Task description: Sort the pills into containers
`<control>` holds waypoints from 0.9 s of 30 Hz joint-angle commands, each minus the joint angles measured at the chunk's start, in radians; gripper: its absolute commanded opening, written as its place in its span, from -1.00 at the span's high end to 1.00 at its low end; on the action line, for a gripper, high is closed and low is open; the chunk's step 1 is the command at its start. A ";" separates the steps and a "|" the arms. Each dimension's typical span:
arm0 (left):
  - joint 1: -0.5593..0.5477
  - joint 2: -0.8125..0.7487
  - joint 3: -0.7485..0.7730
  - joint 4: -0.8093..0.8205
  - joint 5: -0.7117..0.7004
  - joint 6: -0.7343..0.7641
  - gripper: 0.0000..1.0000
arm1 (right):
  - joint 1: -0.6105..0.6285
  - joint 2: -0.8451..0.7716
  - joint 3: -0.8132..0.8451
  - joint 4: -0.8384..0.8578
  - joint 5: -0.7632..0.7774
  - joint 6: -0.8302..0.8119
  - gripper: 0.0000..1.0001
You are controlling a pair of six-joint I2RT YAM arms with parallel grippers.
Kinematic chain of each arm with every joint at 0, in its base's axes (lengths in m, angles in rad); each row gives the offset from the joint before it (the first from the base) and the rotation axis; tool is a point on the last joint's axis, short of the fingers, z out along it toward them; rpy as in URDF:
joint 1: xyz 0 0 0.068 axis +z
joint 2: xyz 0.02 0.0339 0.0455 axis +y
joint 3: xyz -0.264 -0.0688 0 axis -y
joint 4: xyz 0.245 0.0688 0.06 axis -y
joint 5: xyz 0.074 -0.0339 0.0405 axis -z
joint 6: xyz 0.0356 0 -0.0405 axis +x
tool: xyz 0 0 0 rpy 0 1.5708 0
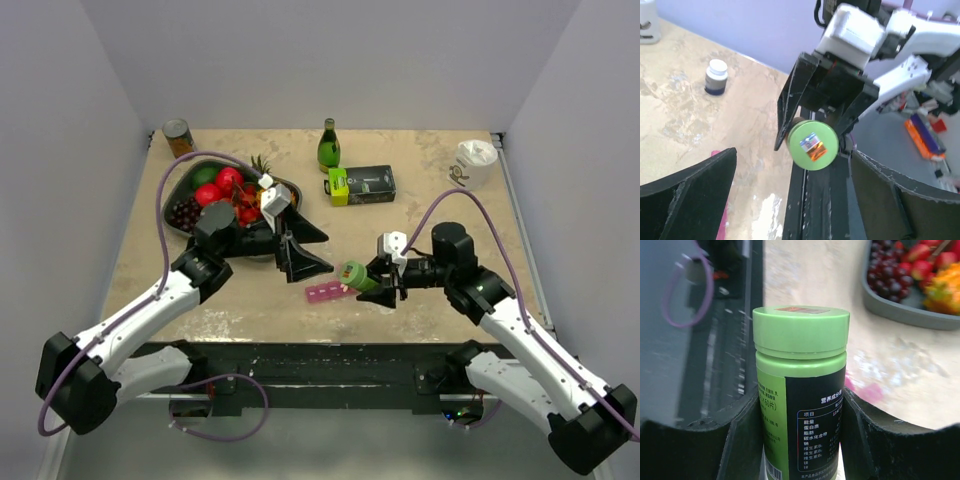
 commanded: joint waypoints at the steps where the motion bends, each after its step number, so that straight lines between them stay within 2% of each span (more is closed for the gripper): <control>1: 0.018 -0.055 -0.083 0.159 -0.142 -0.268 -0.98 | 0.002 -0.031 0.068 -0.103 0.169 -0.295 1.00; 3: 0.018 -0.047 -0.131 0.181 -0.194 -0.366 -0.98 | 0.002 -0.036 0.077 -0.087 0.297 -0.349 1.00; 4: 0.018 -0.038 -0.148 0.239 -0.225 -0.479 -0.98 | 0.003 -0.038 0.074 -0.064 0.362 -0.361 1.00; 5: 0.016 -0.009 -0.159 0.265 -0.239 -0.527 -0.98 | 0.002 -0.036 0.070 -0.015 0.470 -0.379 1.00; 8: 0.016 0.062 -0.169 0.352 -0.289 -0.649 -0.98 | 0.005 -0.025 0.036 0.085 0.621 -0.481 1.00; 10: 0.016 0.124 -0.135 0.366 -0.347 -0.678 -0.98 | 0.005 -0.019 0.015 0.122 0.648 -0.534 1.00; 16: 0.002 0.302 -0.006 0.399 -0.371 -0.704 -0.91 | 0.008 -0.012 0.007 0.177 0.694 -0.584 1.00; 21: -0.022 0.415 0.072 0.501 -0.337 -0.756 -0.83 | 0.009 -0.002 -0.015 0.225 0.706 -0.597 1.00; 27: -0.038 0.498 0.150 0.500 -0.323 -0.760 -0.82 | 0.014 0.013 -0.021 0.257 0.727 -0.614 1.00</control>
